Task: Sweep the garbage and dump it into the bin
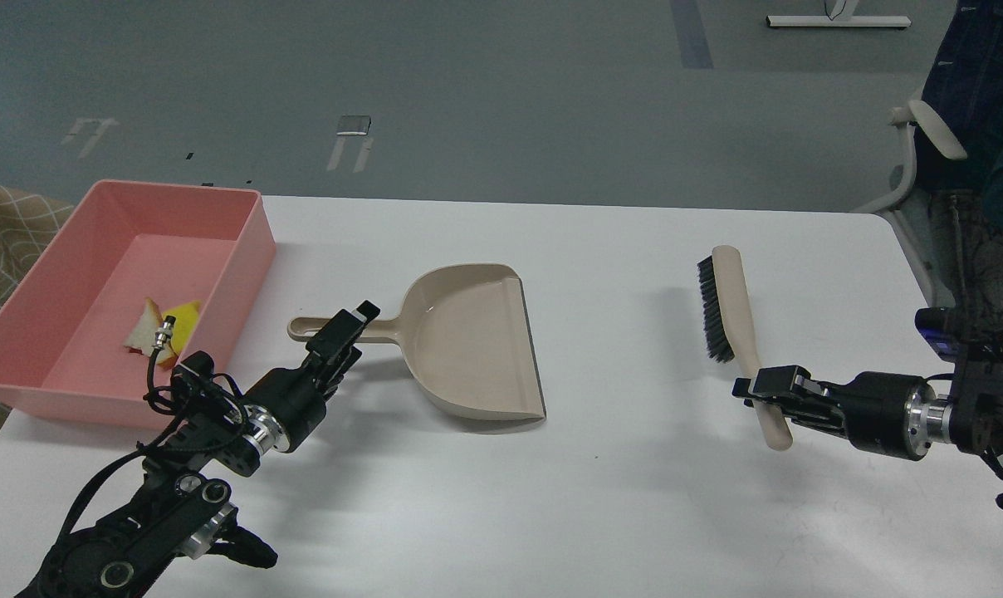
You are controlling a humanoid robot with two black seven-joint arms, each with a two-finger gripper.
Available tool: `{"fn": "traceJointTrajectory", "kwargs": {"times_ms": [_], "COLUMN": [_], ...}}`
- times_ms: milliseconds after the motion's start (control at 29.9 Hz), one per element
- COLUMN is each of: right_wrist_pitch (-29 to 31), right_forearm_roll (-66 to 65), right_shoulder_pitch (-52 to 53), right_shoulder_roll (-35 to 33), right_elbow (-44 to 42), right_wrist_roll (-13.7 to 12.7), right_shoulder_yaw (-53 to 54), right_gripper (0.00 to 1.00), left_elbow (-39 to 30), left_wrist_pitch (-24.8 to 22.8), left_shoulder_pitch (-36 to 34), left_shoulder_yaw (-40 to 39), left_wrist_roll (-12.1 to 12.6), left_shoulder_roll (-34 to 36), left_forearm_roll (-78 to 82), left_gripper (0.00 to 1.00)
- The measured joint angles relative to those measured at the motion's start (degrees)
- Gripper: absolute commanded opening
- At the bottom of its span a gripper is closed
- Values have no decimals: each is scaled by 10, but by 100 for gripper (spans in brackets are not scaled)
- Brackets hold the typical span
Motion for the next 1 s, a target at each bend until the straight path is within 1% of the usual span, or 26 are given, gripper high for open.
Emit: {"fn": "traceJointTrajectory", "kwargs": {"times_ms": [33,100,134,167,234,401,434,467,501,534,634,835,902,1002], "right_wrist_pitch": [2,4,4,4,4,1,0,0,-1,-1,-2,-1,0,3], "right_forearm_roll": [-2,-4,-5,-7,-16,-39,-40,-41,-41,-41,-37,-34,-33,-33], "right_shoulder_pitch": [-1,-3,-5,-8,-13,-21,-22,-22,-23,-23,-23,-22,-22,-22], "right_shoulder_roll": [0,2,3,3,4,6,6,6,6,5,0,-21,-36,-72], "right_elbow": [0,0,0,0,-1,-4,-4,-4,-4,-4,-3,7,18,50], "right_wrist_roll": [0,0,0,-1,-3,-6,-6,-6,-7,-7,-8,-8,-7,-4], "right_shoulder_yaw": [0,-1,-2,-2,-2,-2,-2,-2,-2,-2,1,7,8,12], "right_gripper": [6,19,29,29,41,53,60,63,69,79,93,94,95,95], "left_elbow": [0,-2,-4,-6,-11,-23,-24,-26,-29,-31,-42,-71,-85,-112], "left_wrist_pitch": [-2,-8,-12,-18,-33,-63,-67,-72,-78,-84,-114,-171,-189,-231], "left_shoulder_pitch": [2,7,9,12,17,21,21,21,22,22,29,64,79,117], "left_shoulder_yaw": [0,-2,-3,-4,-8,-13,-13,-13,-14,-15,-27,-65,-80,-115], "left_wrist_roll": [-2,-8,-12,-17,-24,-33,-34,-34,-35,-35,-41,-47,-48,-50], "left_shoulder_roll": [2,8,11,14,19,33,36,38,41,44,54,73,83,109], "left_forearm_roll": [0,0,-1,-2,-6,-34,-38,-41,-44,-44,-46,-49,-56,-78], "left_gripper": [98,98,98,98,98,98,98,98,98,98,98,98,98,98]}}
